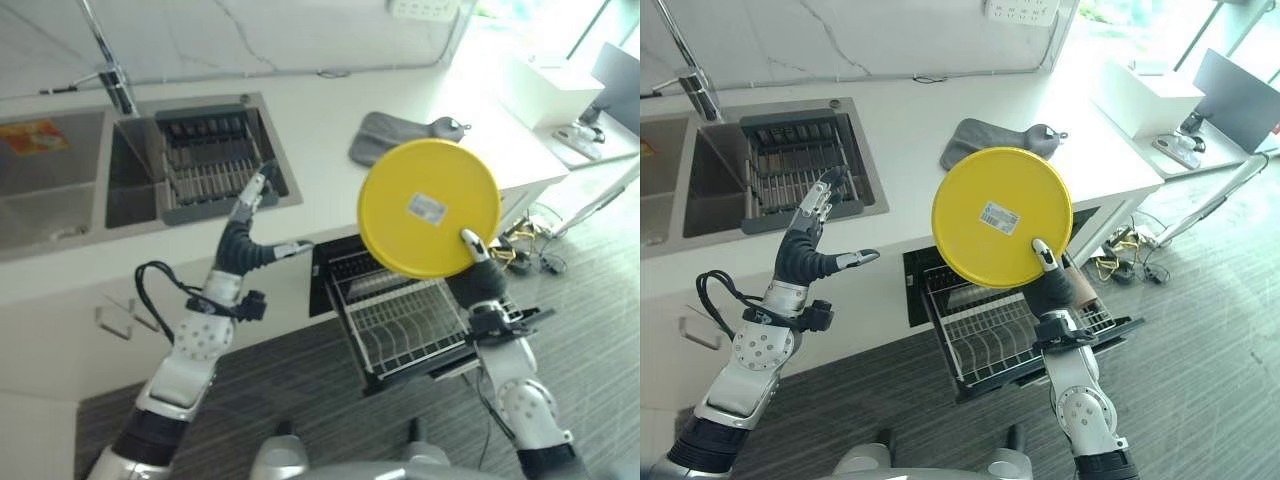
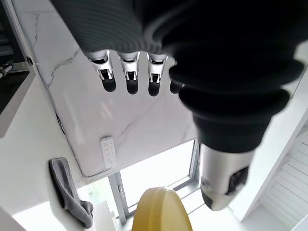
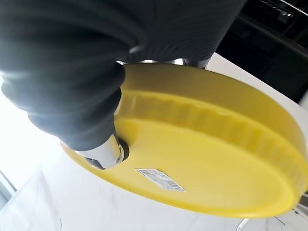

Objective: Place the dishes in the dishwasher.

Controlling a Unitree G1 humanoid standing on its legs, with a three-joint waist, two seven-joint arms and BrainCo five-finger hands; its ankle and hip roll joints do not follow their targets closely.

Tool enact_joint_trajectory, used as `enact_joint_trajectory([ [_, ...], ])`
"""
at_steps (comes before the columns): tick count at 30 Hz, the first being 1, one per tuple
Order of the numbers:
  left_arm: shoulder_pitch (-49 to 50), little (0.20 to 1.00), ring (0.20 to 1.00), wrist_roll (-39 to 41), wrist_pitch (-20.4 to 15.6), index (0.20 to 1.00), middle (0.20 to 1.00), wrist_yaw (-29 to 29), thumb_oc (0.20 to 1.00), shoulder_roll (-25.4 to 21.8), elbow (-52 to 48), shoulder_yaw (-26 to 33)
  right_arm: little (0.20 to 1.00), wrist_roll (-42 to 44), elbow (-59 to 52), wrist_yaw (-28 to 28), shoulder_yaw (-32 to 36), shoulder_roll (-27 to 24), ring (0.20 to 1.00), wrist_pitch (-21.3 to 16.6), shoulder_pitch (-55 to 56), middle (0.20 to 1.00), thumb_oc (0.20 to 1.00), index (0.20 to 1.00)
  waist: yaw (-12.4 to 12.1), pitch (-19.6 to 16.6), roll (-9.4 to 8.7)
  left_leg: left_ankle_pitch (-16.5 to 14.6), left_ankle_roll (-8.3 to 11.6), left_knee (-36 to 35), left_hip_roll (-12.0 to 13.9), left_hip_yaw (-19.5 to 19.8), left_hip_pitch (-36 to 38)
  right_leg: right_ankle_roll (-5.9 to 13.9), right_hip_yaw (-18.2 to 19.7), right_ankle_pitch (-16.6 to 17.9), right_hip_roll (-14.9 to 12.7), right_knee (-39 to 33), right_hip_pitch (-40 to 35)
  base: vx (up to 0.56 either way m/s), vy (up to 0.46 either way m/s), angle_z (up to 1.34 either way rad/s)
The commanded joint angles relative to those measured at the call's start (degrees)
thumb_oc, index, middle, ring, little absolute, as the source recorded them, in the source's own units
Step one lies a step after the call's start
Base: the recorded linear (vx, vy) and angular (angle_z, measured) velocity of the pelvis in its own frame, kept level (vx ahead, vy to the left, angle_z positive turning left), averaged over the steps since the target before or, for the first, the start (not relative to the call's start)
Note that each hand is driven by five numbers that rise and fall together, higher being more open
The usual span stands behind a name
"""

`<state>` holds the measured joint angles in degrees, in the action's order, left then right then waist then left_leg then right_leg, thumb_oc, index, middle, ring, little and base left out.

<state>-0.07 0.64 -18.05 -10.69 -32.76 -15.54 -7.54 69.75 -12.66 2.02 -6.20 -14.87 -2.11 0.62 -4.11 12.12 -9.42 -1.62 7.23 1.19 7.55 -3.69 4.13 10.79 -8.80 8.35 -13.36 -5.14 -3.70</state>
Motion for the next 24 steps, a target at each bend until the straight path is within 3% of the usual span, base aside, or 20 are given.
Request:
enact_joint_trajectory([
  [1, -2.3, 1.0, 1.0, -5.2, -3.8, 1.0, 1.0, -0.9, 1.0, -1.2, -3.5, -1.3, 0.2, 1.1, -5.8, 0.6, 4.1, -1.8, 0.2, -3.4, -4.7, 0.2, 0.2, 0.2, 2.5, -3.0, 3.75, -0.6, -2.76, -3.3, 3.7, -0.8, 3.3, 0.94, 0.6, -0.2, 0.8, 0.1, 0.7, -0.07, -0.329, -0.3],
  [2, -1.1, 1.0, 1.0, -4.7, -4.2, 1.0, 1.0, -0.2, 1.0, -1.1, -3.2, -0.7, 0.2, 0.0, -6.4, 0.9, 4.2, -2.7, 0.2, -2.3, -4.6, 0.2, 0.2, 0.2, 2.9, -3.7, 4.51, 1.3, -2.28, -6.2, 4.8, -1.5, 4.0, 0.3, 0.5, -1.1, 2.0, 0.1, 0.8, -0.08, -0.28, -0.26],
  [9, 0.9, 1.0, 1.0, 0.2, -2.8, 1.0, 1.0, 0.6, 1.0, -0.2, -1.3, 0.2, 0.2, -12.0, -6.6, 1.3, 5.7, -4.5, 0.2, -3.6, -3.6, 0.2, 0.2, 0.2, 4.4, -5.1, 6.95, 3.1, -0.66, -6.2, 6.0, -2.5, 1.7, -1.21, -2.1, -2.7, 2.3, 0.1, 0.8, -0.07, -0.048, -0.08],
  [12, 3.9, 1.0, 1.0, 5.1, -0.5, 1.0, 1.0, 1.0, 1.0, 0.3, 1.9, 1.4, 0.2, -22.9, -6.6, -0.4, 8.0, -5.8, 0.2, -7.4, -4.0, 0.2, 0.2, 0.2, 4.1, -5.5, 7.69, 3.4, -0.37, -6.2, 6.2, -2.2, 0.9, -1.4, -3.3, -3.1, 2.0, 0.1, 0.7, -0.06, 0.006, 0.23],
  [14, 8.3, 1.0, 1.0, 10.7, 3.5, 1.0, 1.0, 1.5, 1.0, 1.1, 4.6, 2.2, 0.2, -32.0, -7.2, -3.1, 10.1, -7.4, 0.2, -11.2, -3.7, 0.2, 0.2, 0.2, 3.5, -5.7, 8.01, 3.4, -0.35, -6.2, 6.0, -1.9, 0.6, -1.48, -3.7, -3.4, 1.9, 0.1, 0.6, -0.04, 0.019, 0.19],
  [16, 12.3, 1.0, 1.0, 13.7, 3.3, 1.0, 1.0, 0.3, 1.0, 2.4, 10.4, 2.9, 0.2, -37.1, -7.9, -4.8, 11.6, -8.6, 0.2, -13.7, -3.3, 0.2, 0.2, 0.2, 3.1, -5.6, 8.19, 3.4, -0.48, -6.2, 5.8, -1.8, 0.5, -1.58, -3.7, -3.6, 2.0, 0.1, 0.5, -0.05, 0.043, 0.11],
  [20, 16.5, 1.0, 1.0, 15.3, 3.1, 1.0, 1.0, -1.9, 1.0, 6.3, 25.1, 4.0, 0.2, -47.3, -7.3, -9.8, 13.6, -11.4, 0.2, -18.2, -4.0, 0.2, 0.2, 0.2, 1.8, -5.3, 8.07, 3.3, -0.66, -6.2, 5.5, -1.0, 0.6, -1.62, -3.4, -3.8, 1.9, 0.1, 0.1, -0.03, 0.034, 0.14],
  [21, 18.0, 1.0, 1.0, 20.5, 5.1, 1.0, 1.0, -1.6, 1.0, 11.5, 39.7, 6.1, 0.2, -58.3, -7.2, -15.0, 15.4, -14.7, 0.2, -21.0, -3.5, 0.2, 0.2, 0.2, 1.2, -5.4, 7.86, 3.4, -0.63, -6.2, 5.7, -1.3, 0.5, -1.27, -4.0, -3.7, 1.6, 0.1, -0.1, 0.01, 0.029, 0.08],
  [23, 16.8, 1.0, 1.0, 30.6, 9.7, 1.0, 1.0, -3.8, 1.0, 19.5, 62.9, 18.4, 0.2, -72.7, -6.0, -20.1, 17.5, -19.7, 0.2, -23.7, -2.4, 0.2, 0.2, 0.2, 0.9, -5.8, 7.41, 2.9, -0.28, -6.2, 6.1, -1.3, 0.9, -0.72, -4.6, -4.4, 1.6, 0.1, -0.6, 0.06, 0.006, -0.06],
  [24, 15.4, 1.0, 1.0, 31.8, 10.7, 1.0, 1.0, -4.6, 1.0, 20.1, 66.7, 21.1, 0.2, -76.0, -6.2, -20.3, 17.5, -21.3, 0.2, -23.6, -2.4, 0.2, 0.2, 0.2, 1.2, -5.9, 7.18, 2.9, -0.2, -6.2, 6.2, -1.5, 0.9, -0.65, -4.4, -4.5, 1.6, 0.1, -0.7, 0.07, -0.011, 0.03],
])
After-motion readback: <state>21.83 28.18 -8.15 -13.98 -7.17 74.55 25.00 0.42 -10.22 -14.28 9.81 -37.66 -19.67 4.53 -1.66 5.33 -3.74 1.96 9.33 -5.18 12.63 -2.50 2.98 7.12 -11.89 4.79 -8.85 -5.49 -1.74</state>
